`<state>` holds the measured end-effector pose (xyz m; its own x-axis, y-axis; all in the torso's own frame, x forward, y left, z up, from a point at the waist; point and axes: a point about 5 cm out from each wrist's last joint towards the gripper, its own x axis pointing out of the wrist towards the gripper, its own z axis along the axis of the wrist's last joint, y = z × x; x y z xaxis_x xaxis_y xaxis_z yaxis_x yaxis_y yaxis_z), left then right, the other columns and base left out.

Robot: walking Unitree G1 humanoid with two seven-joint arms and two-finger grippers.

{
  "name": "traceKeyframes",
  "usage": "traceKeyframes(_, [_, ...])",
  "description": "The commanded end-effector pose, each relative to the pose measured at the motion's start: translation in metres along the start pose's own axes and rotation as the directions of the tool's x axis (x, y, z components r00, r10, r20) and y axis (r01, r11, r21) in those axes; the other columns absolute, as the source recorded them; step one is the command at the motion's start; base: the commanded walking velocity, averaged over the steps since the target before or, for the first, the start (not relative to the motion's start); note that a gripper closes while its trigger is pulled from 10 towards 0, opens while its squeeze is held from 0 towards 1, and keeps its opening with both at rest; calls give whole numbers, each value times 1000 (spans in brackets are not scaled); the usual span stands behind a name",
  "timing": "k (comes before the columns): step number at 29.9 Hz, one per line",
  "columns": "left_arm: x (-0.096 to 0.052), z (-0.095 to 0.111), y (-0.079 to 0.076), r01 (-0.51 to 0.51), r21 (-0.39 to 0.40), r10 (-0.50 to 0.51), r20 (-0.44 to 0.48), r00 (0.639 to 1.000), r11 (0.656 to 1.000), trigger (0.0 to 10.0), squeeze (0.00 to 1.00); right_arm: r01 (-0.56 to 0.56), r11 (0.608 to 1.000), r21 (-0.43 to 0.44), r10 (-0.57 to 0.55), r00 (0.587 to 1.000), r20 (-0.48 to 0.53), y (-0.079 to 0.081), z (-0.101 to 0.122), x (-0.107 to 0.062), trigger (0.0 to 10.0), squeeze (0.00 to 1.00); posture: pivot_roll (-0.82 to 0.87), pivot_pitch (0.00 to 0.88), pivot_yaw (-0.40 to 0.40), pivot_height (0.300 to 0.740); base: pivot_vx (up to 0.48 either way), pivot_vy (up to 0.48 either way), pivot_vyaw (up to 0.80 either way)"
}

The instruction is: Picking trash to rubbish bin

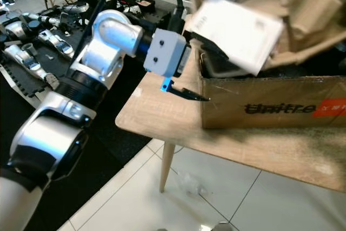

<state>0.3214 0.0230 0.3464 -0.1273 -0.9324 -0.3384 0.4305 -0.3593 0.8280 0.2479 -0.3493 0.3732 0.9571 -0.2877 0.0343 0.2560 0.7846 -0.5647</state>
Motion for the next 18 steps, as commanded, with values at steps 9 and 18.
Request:
traceKeyframes(9, [4,1,-4,14,3,-14,22,1000,1000,10000,0,-75,996,48,77,997,-23,9,-1,-9,10000,59,-203,146,148,740,0,0,0])
traceKeyframes(18, [5,3,-2,2,3,-2,33,999,1000,10000,0,-46,999,30,49,990,-132,11,-19,-8,10000,0,-203,148,150,740,0,0,0])
